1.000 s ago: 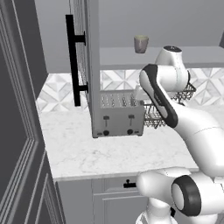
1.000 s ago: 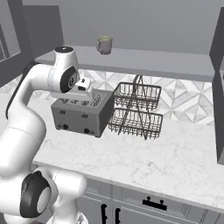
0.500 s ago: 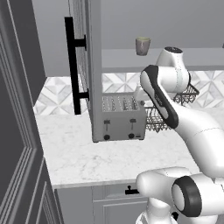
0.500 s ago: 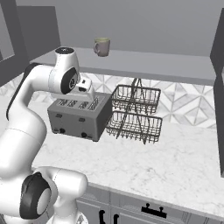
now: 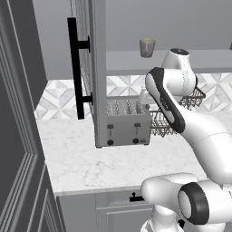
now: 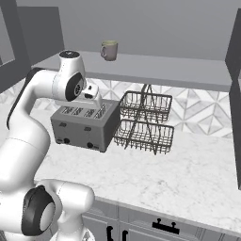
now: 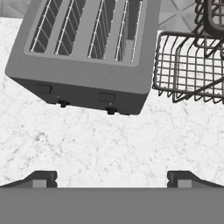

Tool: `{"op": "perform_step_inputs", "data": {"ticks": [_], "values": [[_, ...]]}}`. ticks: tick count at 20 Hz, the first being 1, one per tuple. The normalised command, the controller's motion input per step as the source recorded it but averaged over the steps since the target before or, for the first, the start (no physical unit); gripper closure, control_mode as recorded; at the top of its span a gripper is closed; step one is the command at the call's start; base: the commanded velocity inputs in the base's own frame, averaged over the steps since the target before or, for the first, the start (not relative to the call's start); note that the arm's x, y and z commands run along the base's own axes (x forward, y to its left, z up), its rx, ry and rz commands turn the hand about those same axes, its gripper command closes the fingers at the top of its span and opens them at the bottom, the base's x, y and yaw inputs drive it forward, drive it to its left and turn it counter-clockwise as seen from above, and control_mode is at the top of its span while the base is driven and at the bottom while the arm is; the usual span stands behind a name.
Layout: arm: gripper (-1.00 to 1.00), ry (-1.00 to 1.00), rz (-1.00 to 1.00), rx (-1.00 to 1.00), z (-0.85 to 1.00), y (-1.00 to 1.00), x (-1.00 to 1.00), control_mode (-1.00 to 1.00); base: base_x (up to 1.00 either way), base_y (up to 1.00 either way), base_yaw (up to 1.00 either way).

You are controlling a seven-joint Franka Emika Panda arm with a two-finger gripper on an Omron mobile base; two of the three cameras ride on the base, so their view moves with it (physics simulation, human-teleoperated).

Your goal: Gather all objects into one cabinet and sort the glasses and bowls to opposite sides.

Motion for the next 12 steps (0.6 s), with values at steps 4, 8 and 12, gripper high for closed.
{"op": "perform_step_inputs", "data": {"ticks": [4,8,12], "values": [[-1.00,0.00,0.00,0.00,0.00,0.00,0.00,1.00,0.00,0.00,0.00],[-1.00,0.00,0.00,0.00,0.00,0.01,0.00,-1.00,0.01,0.00,0.00],[-1.00,-0.12,0.00,-0.03,0.24,0.11,0.00,-1.00,0.00,0.00,0.00]]}}
